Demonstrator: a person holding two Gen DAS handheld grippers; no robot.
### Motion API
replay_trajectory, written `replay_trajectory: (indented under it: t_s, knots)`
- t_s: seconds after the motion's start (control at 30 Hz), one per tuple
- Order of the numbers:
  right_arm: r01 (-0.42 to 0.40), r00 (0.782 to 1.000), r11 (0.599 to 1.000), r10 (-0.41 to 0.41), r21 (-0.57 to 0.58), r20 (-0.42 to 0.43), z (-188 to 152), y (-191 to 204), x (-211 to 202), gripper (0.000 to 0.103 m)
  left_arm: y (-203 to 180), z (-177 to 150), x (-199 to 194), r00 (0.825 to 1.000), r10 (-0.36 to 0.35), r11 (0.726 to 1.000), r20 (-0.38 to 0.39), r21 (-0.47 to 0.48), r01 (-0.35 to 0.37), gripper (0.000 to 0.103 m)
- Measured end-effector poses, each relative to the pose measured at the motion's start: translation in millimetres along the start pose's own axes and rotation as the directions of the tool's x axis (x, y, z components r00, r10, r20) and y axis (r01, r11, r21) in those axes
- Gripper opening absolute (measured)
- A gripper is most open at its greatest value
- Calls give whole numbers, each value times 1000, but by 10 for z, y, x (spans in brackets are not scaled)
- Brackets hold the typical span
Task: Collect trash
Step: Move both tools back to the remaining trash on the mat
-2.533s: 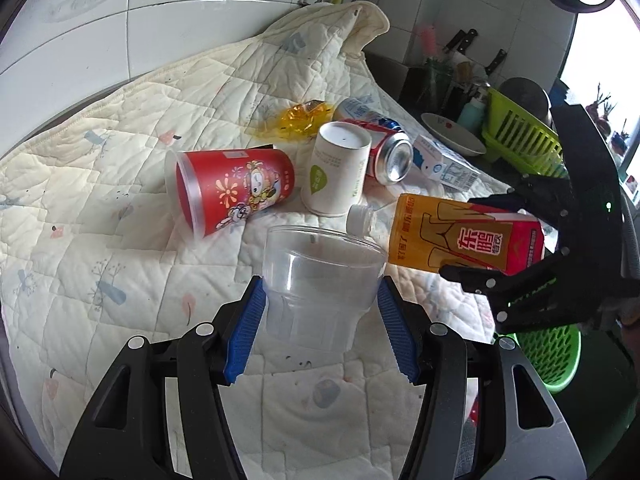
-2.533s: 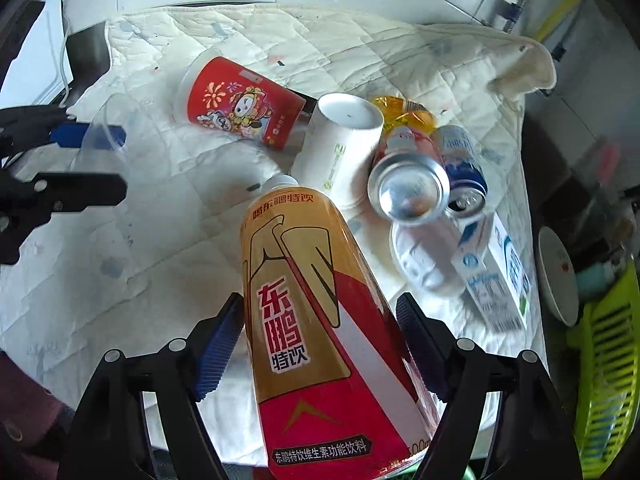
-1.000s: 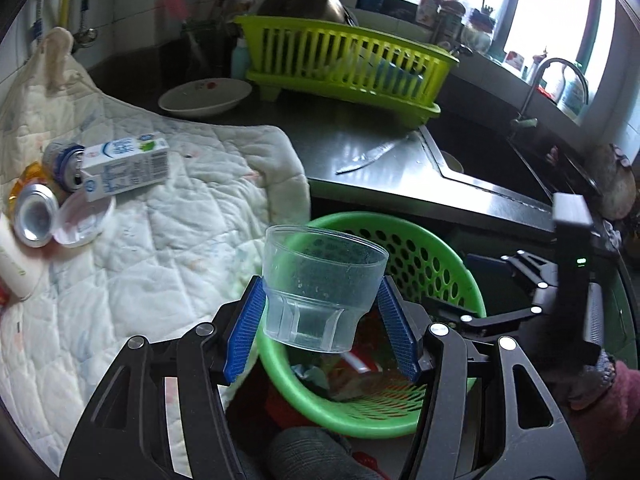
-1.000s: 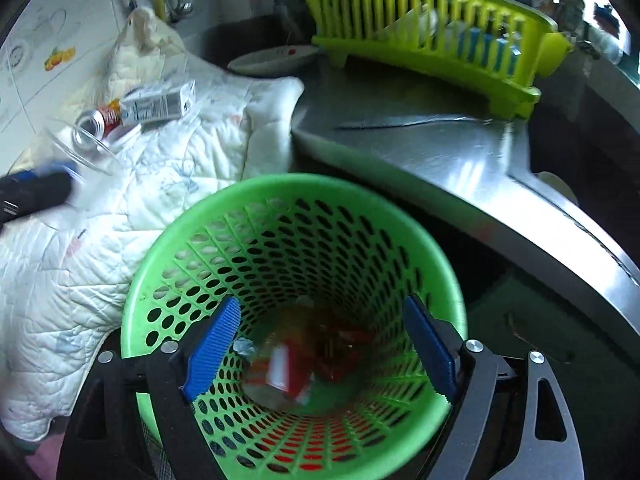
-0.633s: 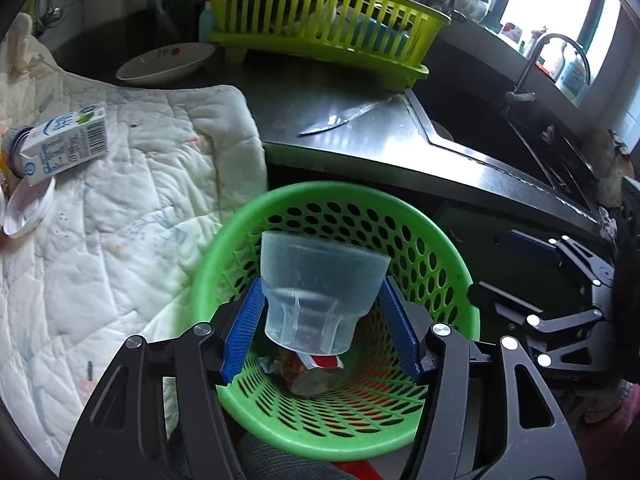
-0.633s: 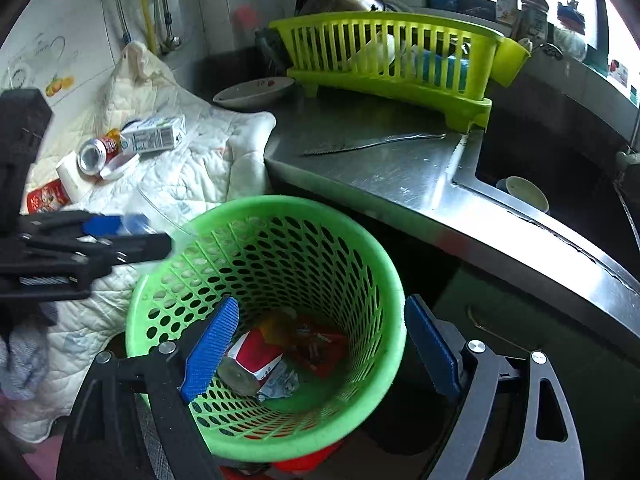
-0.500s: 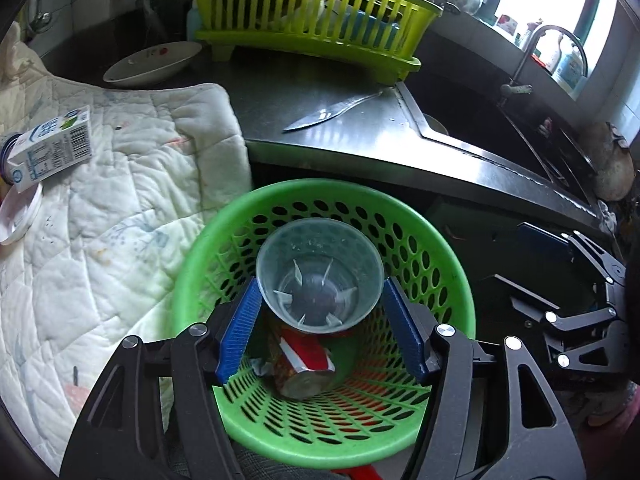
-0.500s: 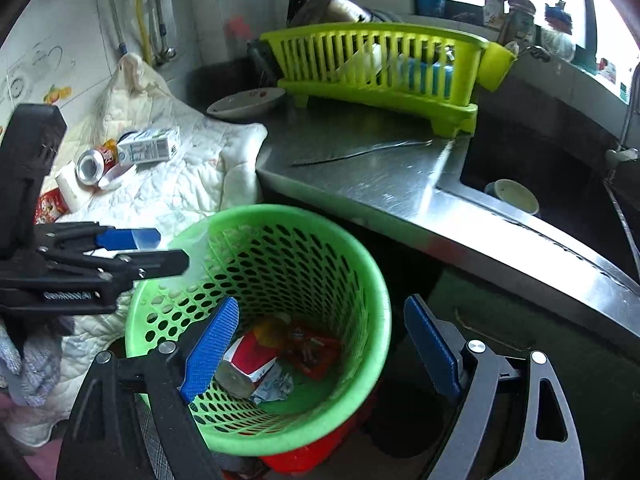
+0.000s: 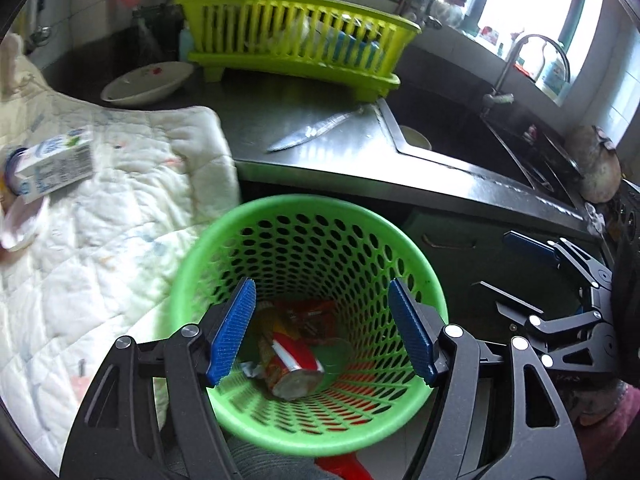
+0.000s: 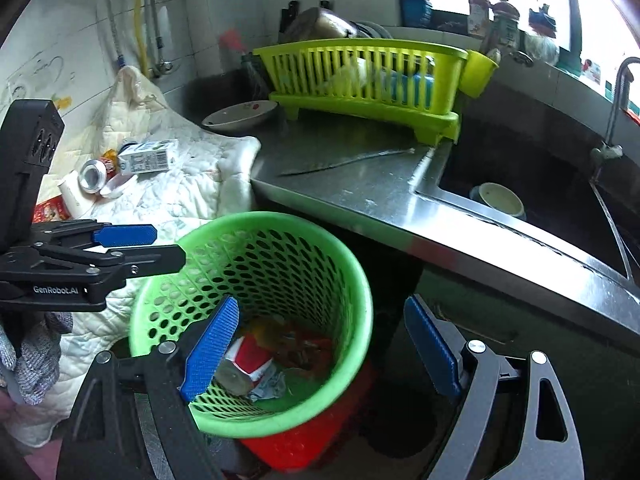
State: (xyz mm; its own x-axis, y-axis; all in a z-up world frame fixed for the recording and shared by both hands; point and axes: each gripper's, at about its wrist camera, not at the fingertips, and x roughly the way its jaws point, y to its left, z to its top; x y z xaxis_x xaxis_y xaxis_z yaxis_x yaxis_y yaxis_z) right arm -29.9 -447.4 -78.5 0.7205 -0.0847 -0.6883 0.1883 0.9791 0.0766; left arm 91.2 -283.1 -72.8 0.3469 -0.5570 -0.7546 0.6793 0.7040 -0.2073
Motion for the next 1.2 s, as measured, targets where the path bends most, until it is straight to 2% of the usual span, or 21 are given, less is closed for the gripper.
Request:
replay_trajectory:
  t_s: [0.17, 0.37, 0.57, 0.8, 0.97, 1.07, 1.2]
  knots:
    - [-29, 999, 999, 29, -41, 14, 139, 240, 0, 83, 286, -47, -306, 997, 67, 997, 42, -40, -65, 68]
    - [-76, 997, 990, 79, -121, 22, 397, 644, 89, 84, 805, -75, -656, 981, 176, 979, 78, -120, -166, 68]
    - [-129, 990, 974, 136, -187, 26, 685, 1050, 209, 85, 1447, -105, -1016, 947, 302, 938, 104, -212, -276, 68]
    - [-191, 979, 945, 202, -266, 12, 952, 1596, 375, 85, 2230, -236, -1419, 887, 452, 859, 98, -316, -403, 68]
    - [-240, 968, 920, 249, -309, -11, 1080, 1975, 513, 85, 2790, -383, -1791, 837, 541, 788, 87, -401, -468, 68]
    - [-276, 958, 896, 285, -348, -26, 1158, 2293, 602, 85, 3053, -497, -1998, 810, 582, 745, 80, -452, -490, 68]
    - [-329, 939, 860, 342, -390, -38, 1261, 2697, 684, 85, 3306, -648, -2186, 785, 616, 693, 71, -523, -496, 68]
